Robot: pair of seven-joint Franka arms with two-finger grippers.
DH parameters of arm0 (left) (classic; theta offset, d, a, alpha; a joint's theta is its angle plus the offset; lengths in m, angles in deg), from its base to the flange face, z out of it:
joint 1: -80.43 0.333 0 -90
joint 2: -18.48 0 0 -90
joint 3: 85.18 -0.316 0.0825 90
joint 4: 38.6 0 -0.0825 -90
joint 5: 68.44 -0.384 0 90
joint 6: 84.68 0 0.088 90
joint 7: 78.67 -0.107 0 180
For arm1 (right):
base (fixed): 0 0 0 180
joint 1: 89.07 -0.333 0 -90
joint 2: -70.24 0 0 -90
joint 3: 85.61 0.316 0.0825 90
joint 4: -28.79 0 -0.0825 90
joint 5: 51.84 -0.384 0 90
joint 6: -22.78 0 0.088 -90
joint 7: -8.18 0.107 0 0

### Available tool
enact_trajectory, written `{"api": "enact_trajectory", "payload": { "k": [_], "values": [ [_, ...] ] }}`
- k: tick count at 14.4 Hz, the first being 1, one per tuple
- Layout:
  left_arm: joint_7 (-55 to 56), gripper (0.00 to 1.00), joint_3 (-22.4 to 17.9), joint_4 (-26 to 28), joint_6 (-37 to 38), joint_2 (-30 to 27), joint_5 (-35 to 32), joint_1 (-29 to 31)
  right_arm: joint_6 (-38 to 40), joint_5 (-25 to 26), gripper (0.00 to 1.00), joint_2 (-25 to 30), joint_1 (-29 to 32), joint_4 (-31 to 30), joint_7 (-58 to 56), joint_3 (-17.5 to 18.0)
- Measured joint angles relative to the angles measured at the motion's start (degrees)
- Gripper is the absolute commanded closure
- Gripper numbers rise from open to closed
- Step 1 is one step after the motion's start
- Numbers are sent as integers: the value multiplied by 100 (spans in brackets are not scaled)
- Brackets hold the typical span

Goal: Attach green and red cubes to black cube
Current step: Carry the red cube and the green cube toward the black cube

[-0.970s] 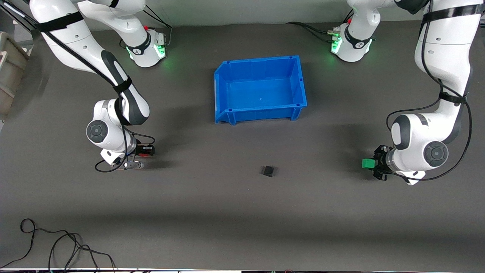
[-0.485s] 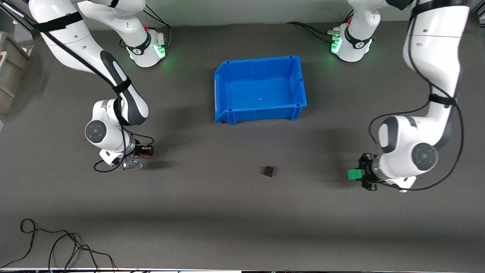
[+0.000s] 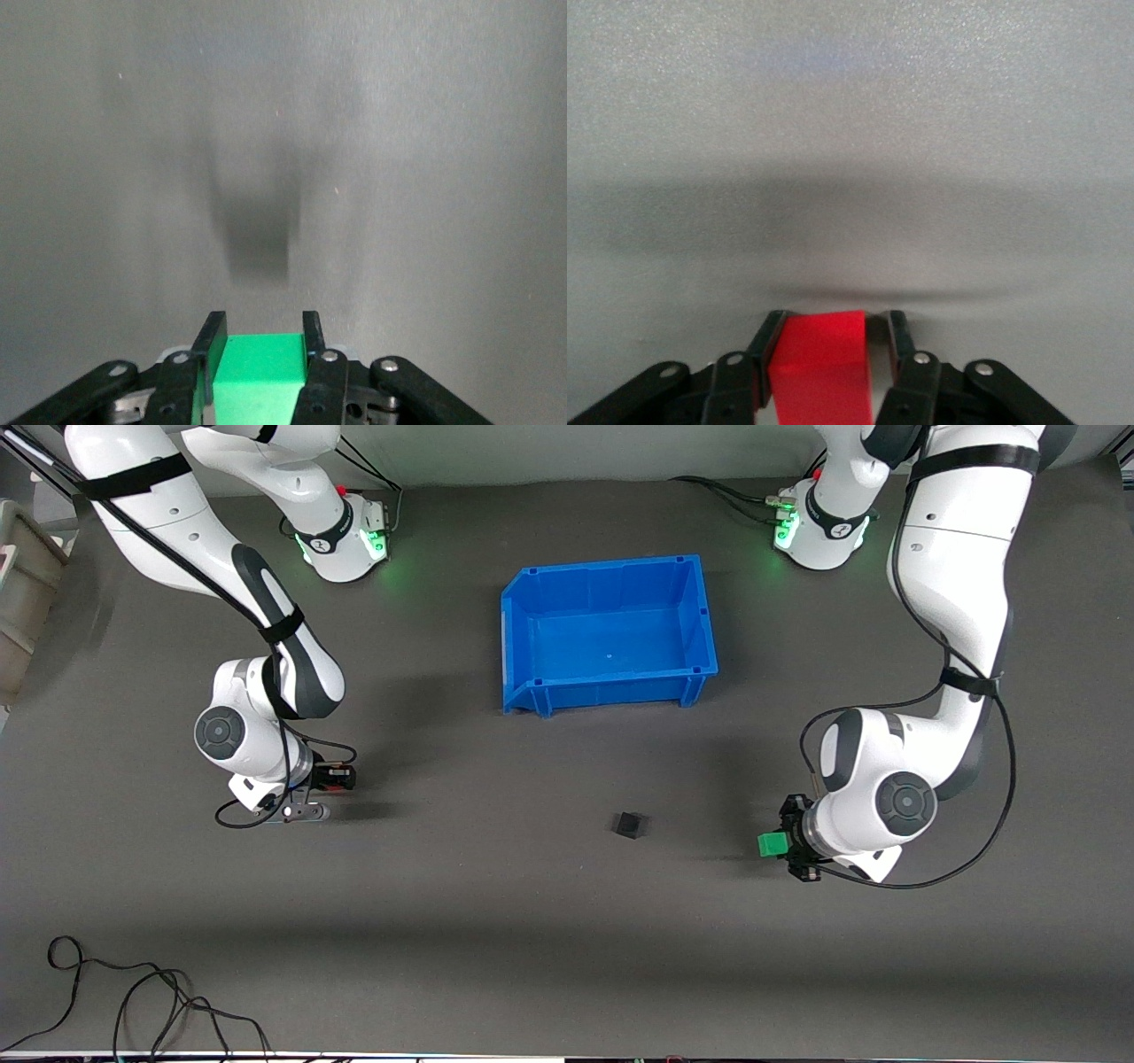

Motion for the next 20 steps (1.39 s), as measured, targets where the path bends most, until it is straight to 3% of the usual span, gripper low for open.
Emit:
{"api": "enact_trajectory", "payload": {
  "k": [2, 7, 10, 15, 20],
  "values": [
    [29, 100, 74, -34, 0, 3, 10, -4, -2, 0, 100, 14, -2, -3, 0, 1],
    [62, 100, 125, -63, 8, 32, -13, -126, -2, -29, 100, 17, -1, -4, 16, -1],
    [68, 100, 127, -79, 1, 129, -26, -372, 8, -661, 100, 82, 1, -1, 452, -27],
    [67, 100, 127, -226, -18, 355, -35, -492, 794, -881, 100, 316, -110, 379, 2894, 2],
    [74, 100, 124, -359, -18, 442, -28, -525, 1765, -897, 100, 224, -1028, 1442, 6385, 41]
  ]
}}
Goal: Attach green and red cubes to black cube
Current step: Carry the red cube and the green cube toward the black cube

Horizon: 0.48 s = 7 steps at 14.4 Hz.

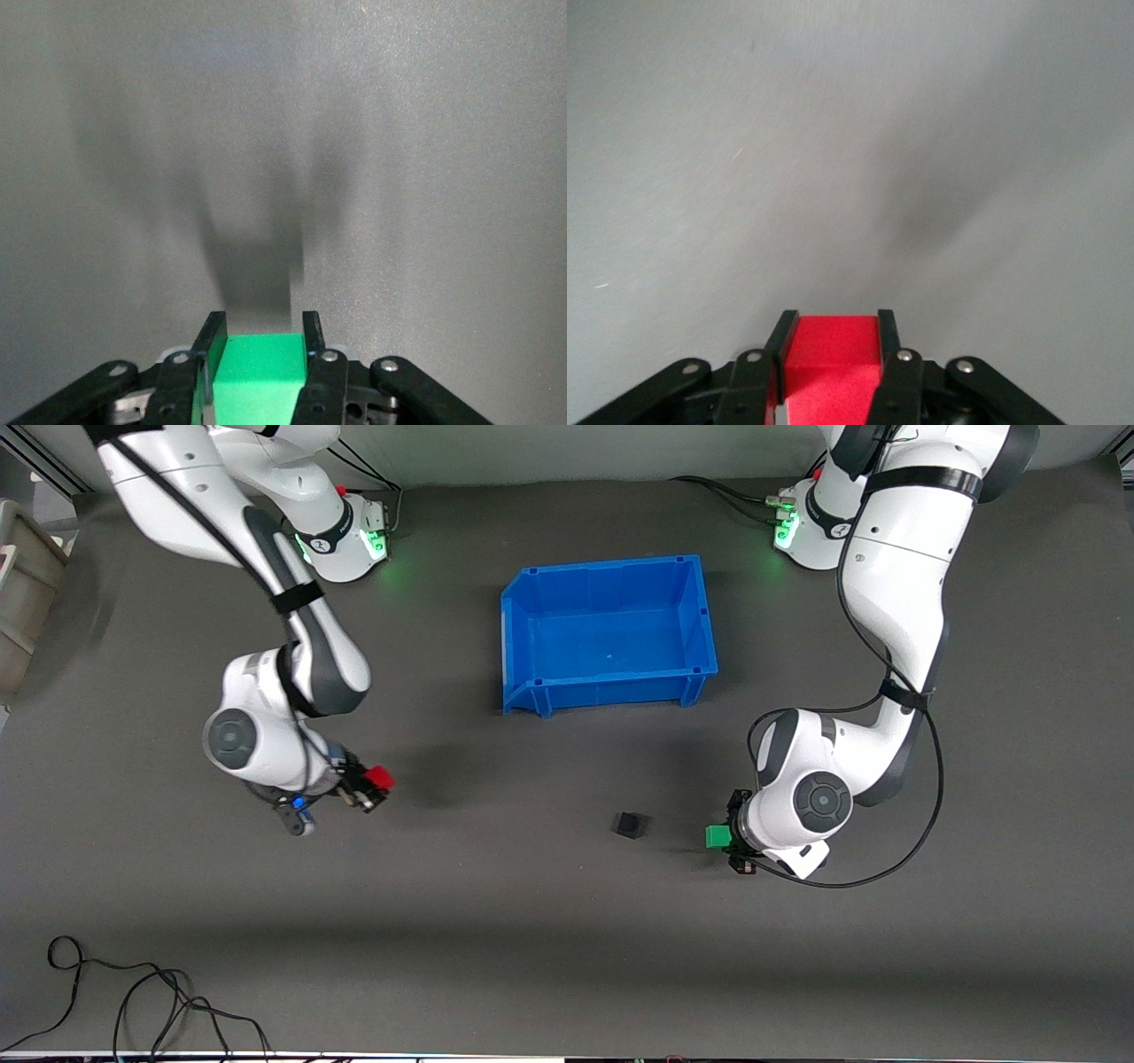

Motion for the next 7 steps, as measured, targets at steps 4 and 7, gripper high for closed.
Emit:
{"api": "enact_trajectory", "payload": {
  "k": [4, 7],
  "values": [
    [7, 100, 7, -12, 0, 14, 18, -51, 285, -161, 100, -414, -372, 805, 1885, 20],
    [50, 100, 38, -11, 0, 32, 33, -177, 292, -354, 100, -938, -814, 1583, 3085, 27]
  ]
}}
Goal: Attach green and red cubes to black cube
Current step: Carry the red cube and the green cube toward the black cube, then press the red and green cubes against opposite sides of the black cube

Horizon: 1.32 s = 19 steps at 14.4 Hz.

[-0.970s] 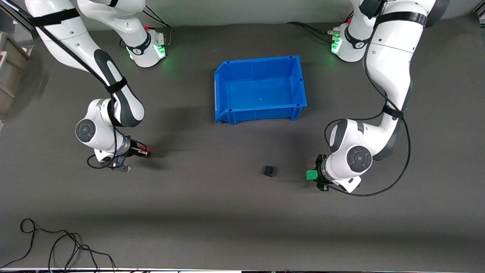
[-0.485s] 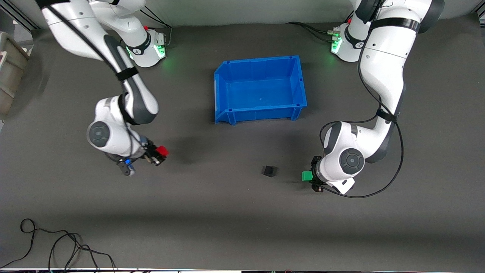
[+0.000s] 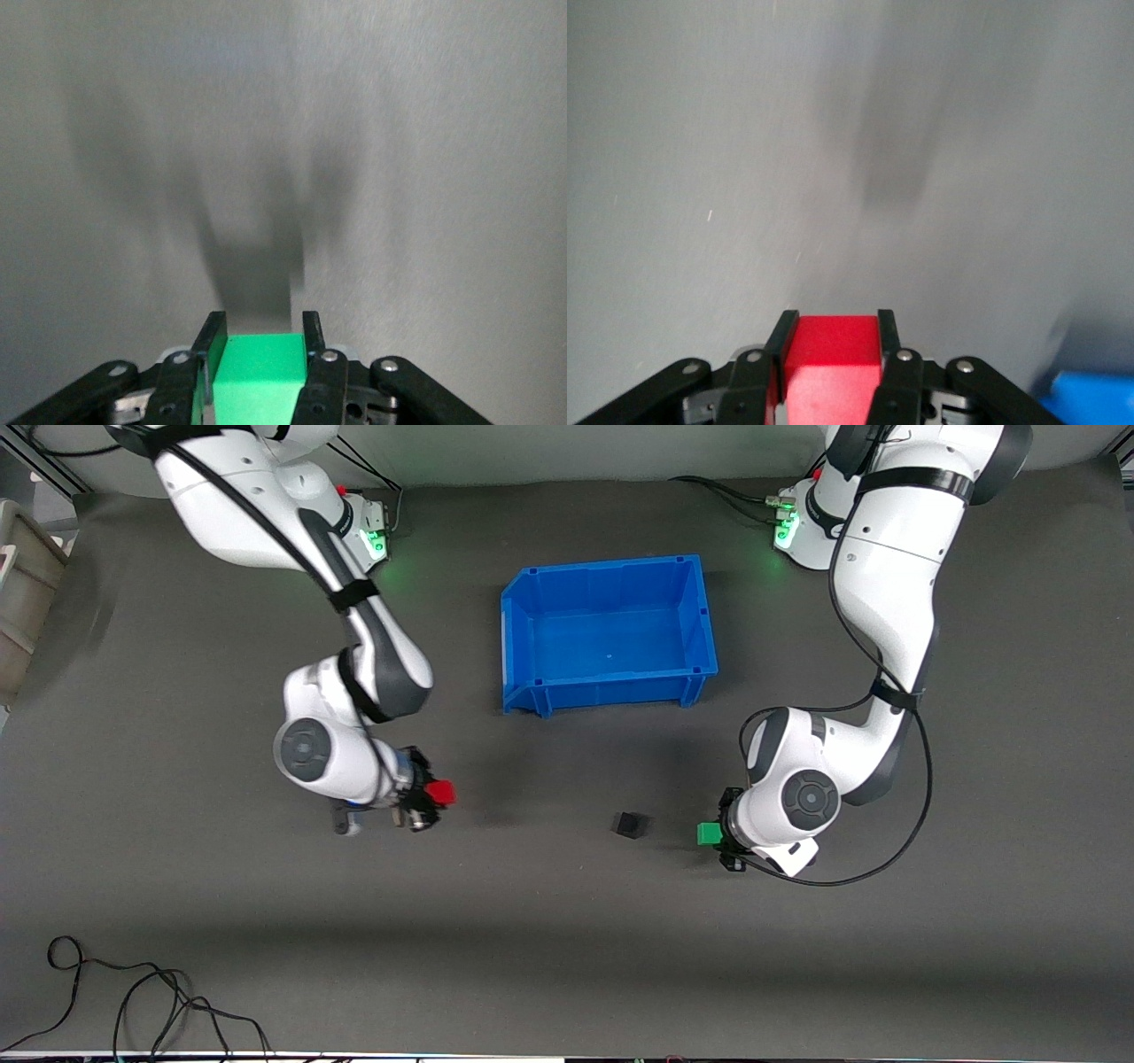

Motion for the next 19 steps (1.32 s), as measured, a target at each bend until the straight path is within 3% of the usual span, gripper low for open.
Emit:
{"api": "enact_trajectory", "payload": {
  "k": [4, 10, 19],
  "values": [
    [333, 100, 12, -143, -16, 82, 2, -174, 1, -9, 100, -833, -515, 1066, 1395, 3],
    [544, 100, 28, -393, -350, 428, 2, -462, 5, -10, 100, -1797, -708, 2230, 2626, 11],
    [555, 100, 28, -572, -534, 593, 2, -554, 4, -11, 100, -2244, -1225, 2705, 3292, 29]
  ]
}}
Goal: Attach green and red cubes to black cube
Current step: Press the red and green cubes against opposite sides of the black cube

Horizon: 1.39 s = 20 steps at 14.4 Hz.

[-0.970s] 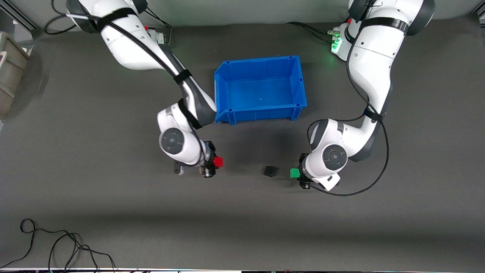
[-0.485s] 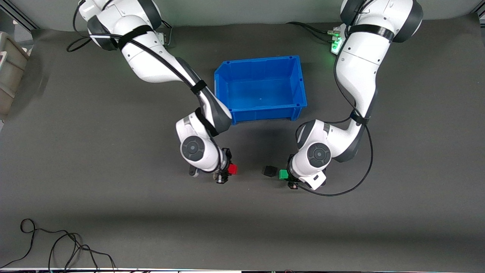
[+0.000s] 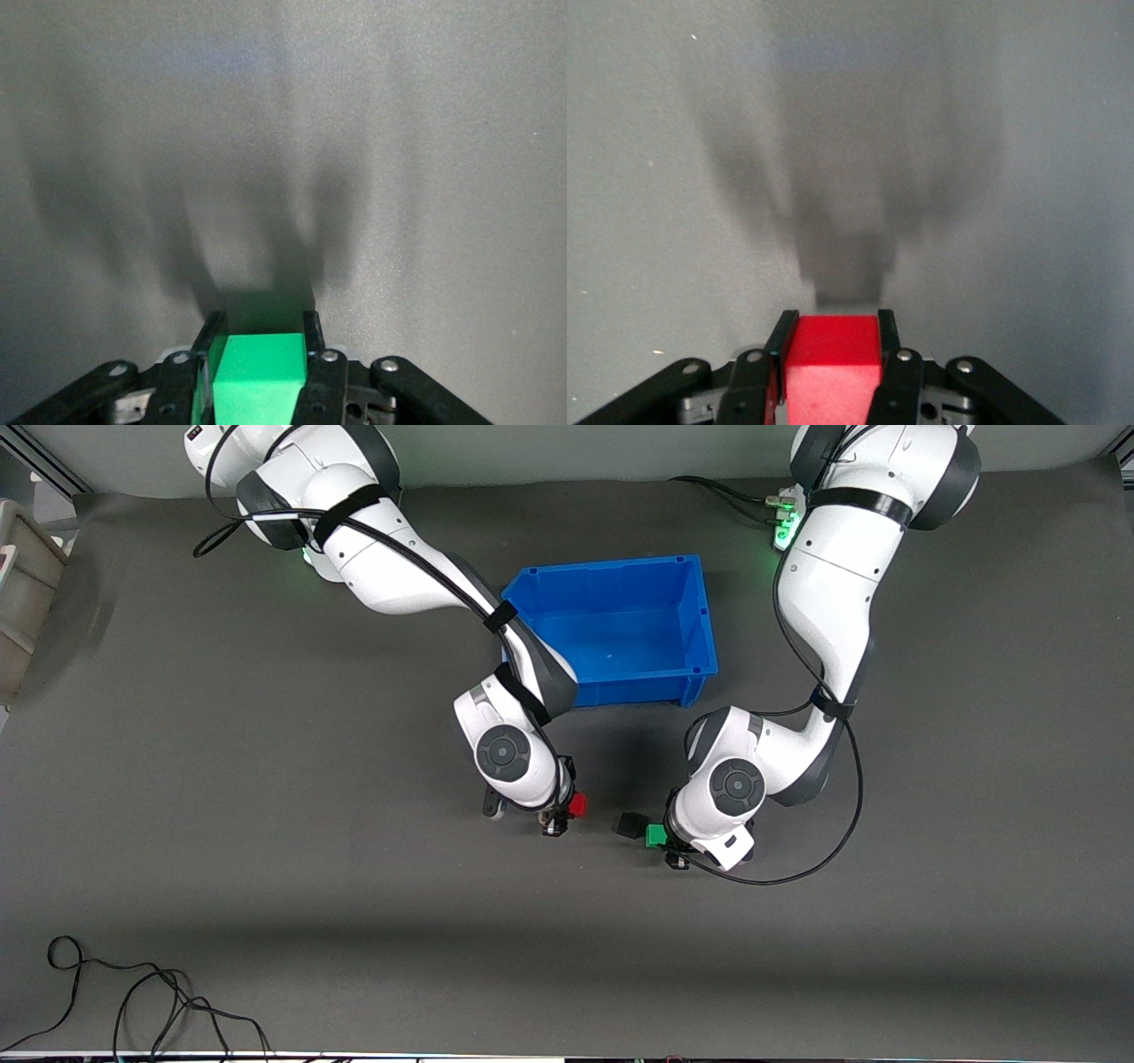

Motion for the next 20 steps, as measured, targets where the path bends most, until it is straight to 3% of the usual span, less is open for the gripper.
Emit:
{"api": "enact_trajectory", "payload": {
  "k": [11, 20],
  "values": [
    [0, 100, 0, -90, 11, 89, 0, -122, -258, 0, 100, -138, -124, 58, 117, 2],
    [5, 100, 18, -199, 89, 90, 1, -195, -386, 0, 100, -366, -49, 493, 308, -66]
  ]
}}
